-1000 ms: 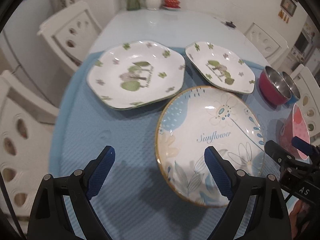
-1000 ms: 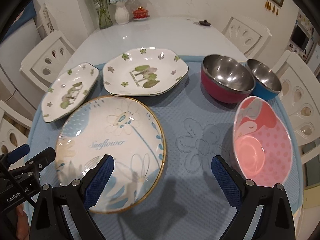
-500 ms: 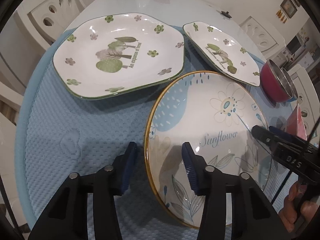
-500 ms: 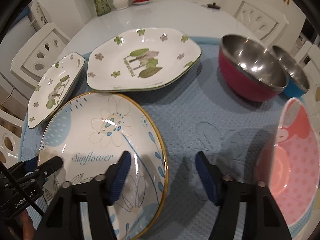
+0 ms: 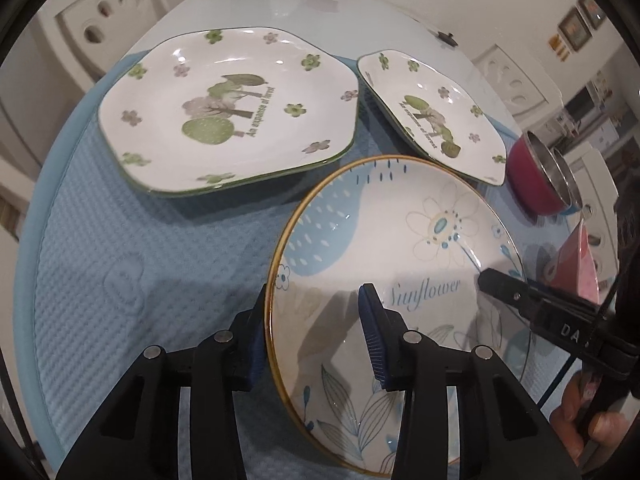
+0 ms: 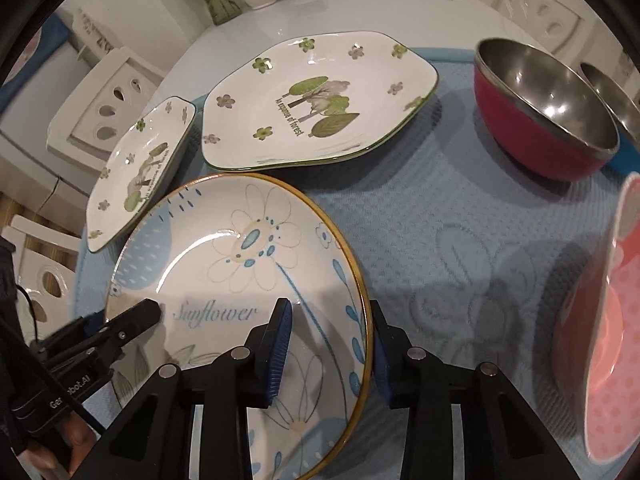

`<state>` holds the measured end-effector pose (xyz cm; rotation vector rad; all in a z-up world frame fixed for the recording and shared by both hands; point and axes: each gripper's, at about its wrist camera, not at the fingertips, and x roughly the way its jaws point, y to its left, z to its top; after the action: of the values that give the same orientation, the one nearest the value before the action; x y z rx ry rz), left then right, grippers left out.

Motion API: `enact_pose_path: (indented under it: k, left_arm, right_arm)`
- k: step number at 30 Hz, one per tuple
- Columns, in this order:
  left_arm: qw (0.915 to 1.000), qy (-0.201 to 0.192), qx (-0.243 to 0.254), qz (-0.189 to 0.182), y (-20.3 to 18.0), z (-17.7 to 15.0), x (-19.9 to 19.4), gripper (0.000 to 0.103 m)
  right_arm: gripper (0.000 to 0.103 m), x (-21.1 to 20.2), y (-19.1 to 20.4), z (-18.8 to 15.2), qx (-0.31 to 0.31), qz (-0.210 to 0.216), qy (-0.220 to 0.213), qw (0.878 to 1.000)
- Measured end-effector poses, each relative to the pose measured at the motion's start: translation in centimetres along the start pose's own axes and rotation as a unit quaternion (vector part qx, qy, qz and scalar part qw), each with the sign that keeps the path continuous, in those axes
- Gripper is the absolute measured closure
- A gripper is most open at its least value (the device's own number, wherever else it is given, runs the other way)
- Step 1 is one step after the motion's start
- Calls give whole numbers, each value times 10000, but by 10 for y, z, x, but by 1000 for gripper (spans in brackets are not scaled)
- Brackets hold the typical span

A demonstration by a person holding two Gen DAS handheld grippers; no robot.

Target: Organize plates and bowls

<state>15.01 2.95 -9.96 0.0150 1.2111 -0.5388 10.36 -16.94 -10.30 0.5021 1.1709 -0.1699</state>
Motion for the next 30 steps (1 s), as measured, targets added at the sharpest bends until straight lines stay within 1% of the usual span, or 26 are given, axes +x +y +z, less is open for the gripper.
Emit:
enact_pose_path:
  k: [4, 9, 15, 19, 23, 30]
  left_arm:
    - [9996, -36, -259, 64, 7, -12, -15, 65]
    - [9989, -136, -425, 161, 16, -29, -43, 65]
    - [9976, -234, -427, 501, 25, -50, -67, 65]
    - [9966, -157, -575, 577, 42, -62, -70, 65]
    - [9955, -141, -613, 705, 52, -72, -72, 65]
    - [9951, -67, -639, 756, 62, -81, -61, 65]
  right_arm:
    - [67, -15, 12, -12, 7, -93, 54, 9999]
    - [67, -32, 29, -29, -76, -26, 145, 9999]
    - [67, -37, 49, -49, -253, -26, 278, 9993]
    - [67, -28, 65, -63, -398, 43, 479, 9980]
    - [67, -23, 79, -77, -601, 26, 596, 9964]
    - [67, -10, 90, -85, -798, -48, 698, 9944]
